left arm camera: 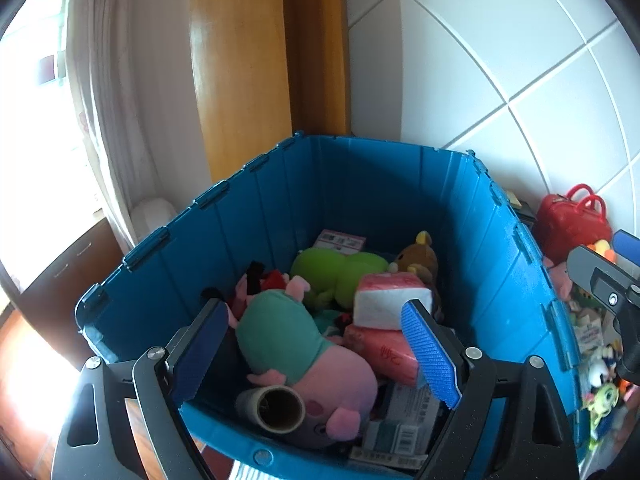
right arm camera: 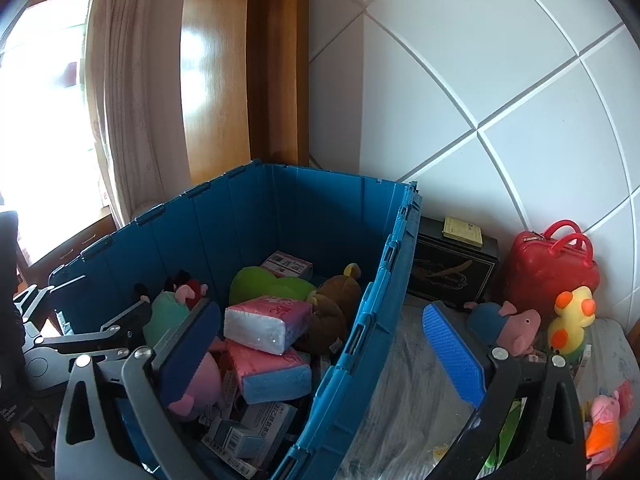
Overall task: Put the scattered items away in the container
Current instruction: 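Move both open tools back from the bin toward the pile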
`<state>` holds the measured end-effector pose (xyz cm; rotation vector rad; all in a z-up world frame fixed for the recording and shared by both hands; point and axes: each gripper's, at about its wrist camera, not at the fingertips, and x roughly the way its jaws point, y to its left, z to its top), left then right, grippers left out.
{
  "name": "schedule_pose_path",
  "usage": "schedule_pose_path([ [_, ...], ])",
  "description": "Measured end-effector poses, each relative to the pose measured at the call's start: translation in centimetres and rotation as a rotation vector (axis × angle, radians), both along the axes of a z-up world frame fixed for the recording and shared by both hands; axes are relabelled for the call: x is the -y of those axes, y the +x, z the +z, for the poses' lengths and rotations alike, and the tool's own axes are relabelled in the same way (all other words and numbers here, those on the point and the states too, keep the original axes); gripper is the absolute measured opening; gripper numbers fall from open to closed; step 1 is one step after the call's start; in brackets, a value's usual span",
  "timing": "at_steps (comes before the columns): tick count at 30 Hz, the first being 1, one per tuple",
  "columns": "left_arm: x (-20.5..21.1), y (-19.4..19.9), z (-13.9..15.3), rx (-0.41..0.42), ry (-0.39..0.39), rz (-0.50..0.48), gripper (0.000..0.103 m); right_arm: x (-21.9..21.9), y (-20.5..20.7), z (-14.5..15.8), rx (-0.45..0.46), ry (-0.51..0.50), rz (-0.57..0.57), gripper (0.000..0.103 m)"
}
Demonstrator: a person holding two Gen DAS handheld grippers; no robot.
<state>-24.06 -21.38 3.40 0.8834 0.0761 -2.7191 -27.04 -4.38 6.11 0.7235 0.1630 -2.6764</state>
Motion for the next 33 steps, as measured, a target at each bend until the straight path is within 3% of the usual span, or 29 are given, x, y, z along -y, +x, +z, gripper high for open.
schedule_pose_path([
  [10,-6.9,2.7,1.5,-0.033,-0.004,-0.072,0.089,-5.8,3.3,0.4,-0.011,-0.018,-0.052,0.103],
  [19,-18.8,4.6,2.3,-0.053,-0.007,-0.199,0.089,-17.2,6.3,-0.1,-0.014,-0.055,-0.169,0.103],
  [28,-31.8,4.7,-1.9,0.054,-0.007,-0.307,0.091,-33.2,9.0,-3.7,0.051,-0.049,-0.294,0.103],
  [33,-37.1,5.0,-4.7,0.131,-0.019,-0.377,0.090,-40.5,10.4,-6.6,0.116,-0.042,-0.393,0.103],
])
